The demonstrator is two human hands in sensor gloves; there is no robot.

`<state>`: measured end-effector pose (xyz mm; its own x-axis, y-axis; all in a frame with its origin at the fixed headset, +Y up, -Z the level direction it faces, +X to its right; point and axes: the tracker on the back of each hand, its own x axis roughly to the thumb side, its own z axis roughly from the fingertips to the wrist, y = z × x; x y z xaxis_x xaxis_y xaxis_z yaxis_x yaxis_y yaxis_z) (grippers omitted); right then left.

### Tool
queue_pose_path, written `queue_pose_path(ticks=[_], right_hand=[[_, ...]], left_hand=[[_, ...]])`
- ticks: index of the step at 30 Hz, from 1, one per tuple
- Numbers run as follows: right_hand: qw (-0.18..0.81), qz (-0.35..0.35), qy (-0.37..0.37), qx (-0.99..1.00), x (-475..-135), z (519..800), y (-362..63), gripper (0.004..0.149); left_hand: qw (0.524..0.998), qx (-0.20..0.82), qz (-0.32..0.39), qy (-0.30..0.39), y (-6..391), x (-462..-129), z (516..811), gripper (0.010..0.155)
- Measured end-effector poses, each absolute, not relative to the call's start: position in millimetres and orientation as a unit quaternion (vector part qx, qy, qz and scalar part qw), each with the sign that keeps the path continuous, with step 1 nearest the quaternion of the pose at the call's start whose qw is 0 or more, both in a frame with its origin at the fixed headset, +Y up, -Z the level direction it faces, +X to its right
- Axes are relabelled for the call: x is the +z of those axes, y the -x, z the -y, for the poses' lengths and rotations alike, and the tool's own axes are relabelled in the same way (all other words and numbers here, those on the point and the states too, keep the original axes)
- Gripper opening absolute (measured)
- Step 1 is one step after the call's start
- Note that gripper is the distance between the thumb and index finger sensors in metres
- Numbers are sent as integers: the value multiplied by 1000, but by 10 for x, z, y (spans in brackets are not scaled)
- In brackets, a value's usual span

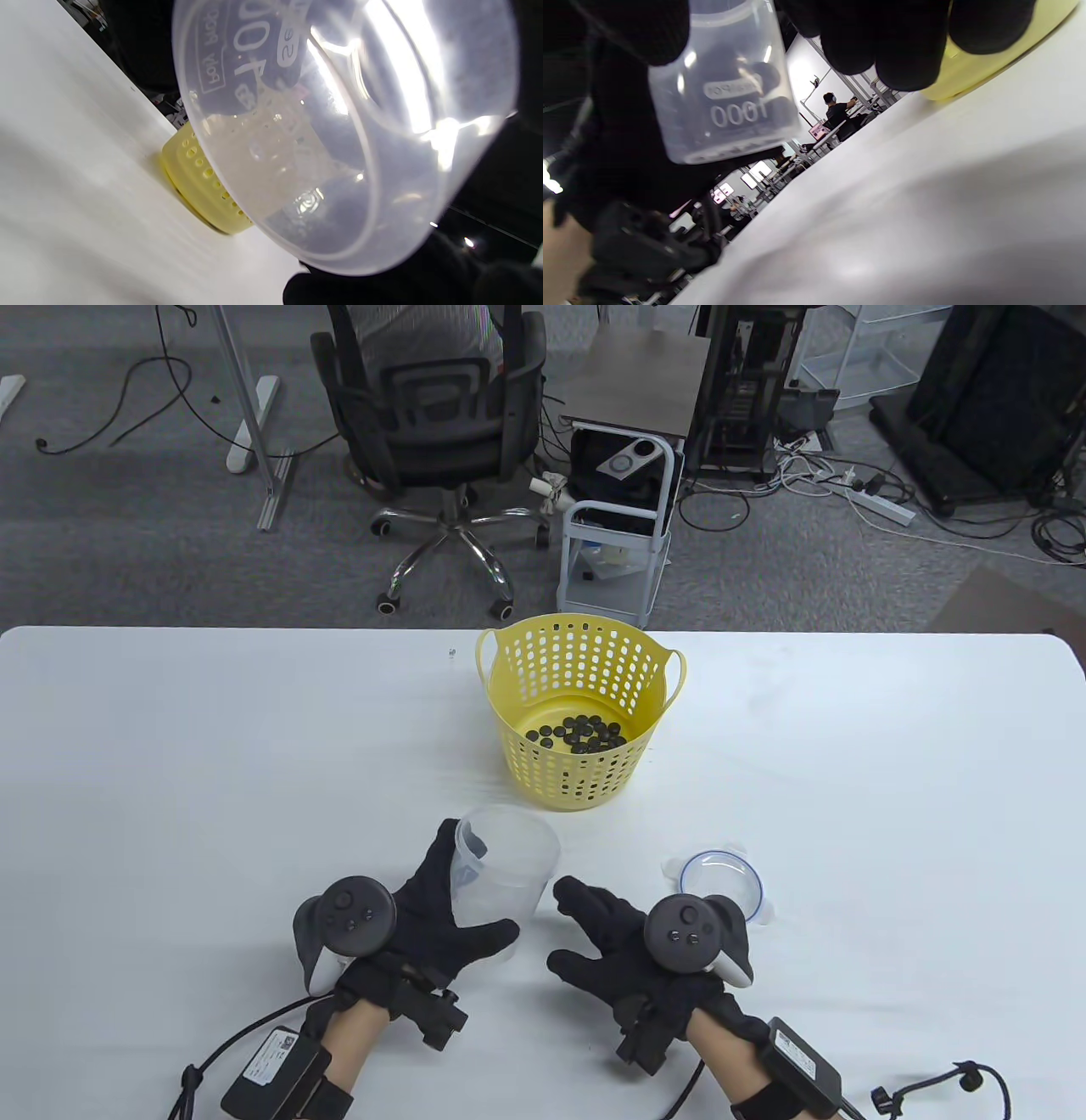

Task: Pour Go stones into a laundry basket

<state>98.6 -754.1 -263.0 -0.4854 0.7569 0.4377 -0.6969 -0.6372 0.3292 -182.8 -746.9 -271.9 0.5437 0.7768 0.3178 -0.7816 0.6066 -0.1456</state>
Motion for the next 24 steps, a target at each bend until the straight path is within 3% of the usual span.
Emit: queue_pose_path(ticks=[4,10,14,24], right_hand=[[482,-61,-264,833,-2596,7546,-961,95],[513,-73,-251,818,-2634,7584,-1026,108],[483,-48,-255,837,-2669,7569,-1099,114],[415,-62,-249,873,-2675,7704,-1098,117]], left_hand=[[871,439,217,27,1712,-2675,7591,120],[883,380,273,19,1520,-2575,7676,116],[898,325,296,30,1478,-2595,7683,113],[922,225,311,48,1510,-2671,7692,106]])
